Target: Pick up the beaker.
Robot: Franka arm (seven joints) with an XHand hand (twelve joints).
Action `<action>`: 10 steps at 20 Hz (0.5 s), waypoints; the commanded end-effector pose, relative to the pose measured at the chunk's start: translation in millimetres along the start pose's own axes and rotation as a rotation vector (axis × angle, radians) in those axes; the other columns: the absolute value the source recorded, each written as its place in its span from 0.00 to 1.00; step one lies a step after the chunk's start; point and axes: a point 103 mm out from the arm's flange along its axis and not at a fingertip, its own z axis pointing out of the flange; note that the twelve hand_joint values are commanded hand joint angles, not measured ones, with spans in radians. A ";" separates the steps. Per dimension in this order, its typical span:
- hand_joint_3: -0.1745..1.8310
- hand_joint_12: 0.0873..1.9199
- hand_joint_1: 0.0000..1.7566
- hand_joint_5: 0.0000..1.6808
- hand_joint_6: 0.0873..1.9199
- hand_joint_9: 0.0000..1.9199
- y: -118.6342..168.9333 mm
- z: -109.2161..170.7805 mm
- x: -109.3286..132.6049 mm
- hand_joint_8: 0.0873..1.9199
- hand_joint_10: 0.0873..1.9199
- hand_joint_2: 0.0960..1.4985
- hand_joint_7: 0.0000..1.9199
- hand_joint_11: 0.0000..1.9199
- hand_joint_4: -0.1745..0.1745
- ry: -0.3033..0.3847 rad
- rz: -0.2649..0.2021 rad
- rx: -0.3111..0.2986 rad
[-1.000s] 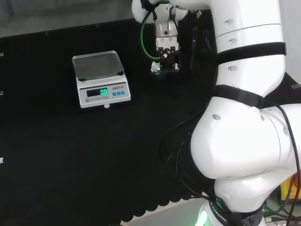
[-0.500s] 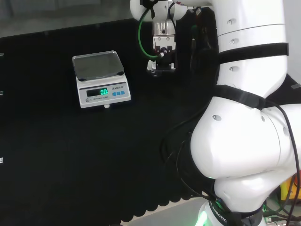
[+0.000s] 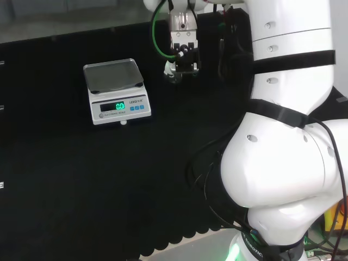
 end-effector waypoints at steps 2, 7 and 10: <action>0.41 0.31 0.61 0.38 0.37 0.79 -35.3 -27.3 13.8 0.31 0.03 0.47 0.54 0.80 0.00 -0.044 -0.031 -0.007; 0.42 0.31 0.61 0.38 0.37 0.79 -53.9 -34.0 26.4 0.31 0.02 0.46 0.54 0.80 0.00 -0.060 -0.057 0.010; 0.42 0.31 0.61 0.37 0.37 0.79 -62.0 -33.3 35.2 0.31 0.02 0.46 0.54 0.80 0.00 -0.091 -0.066 0.021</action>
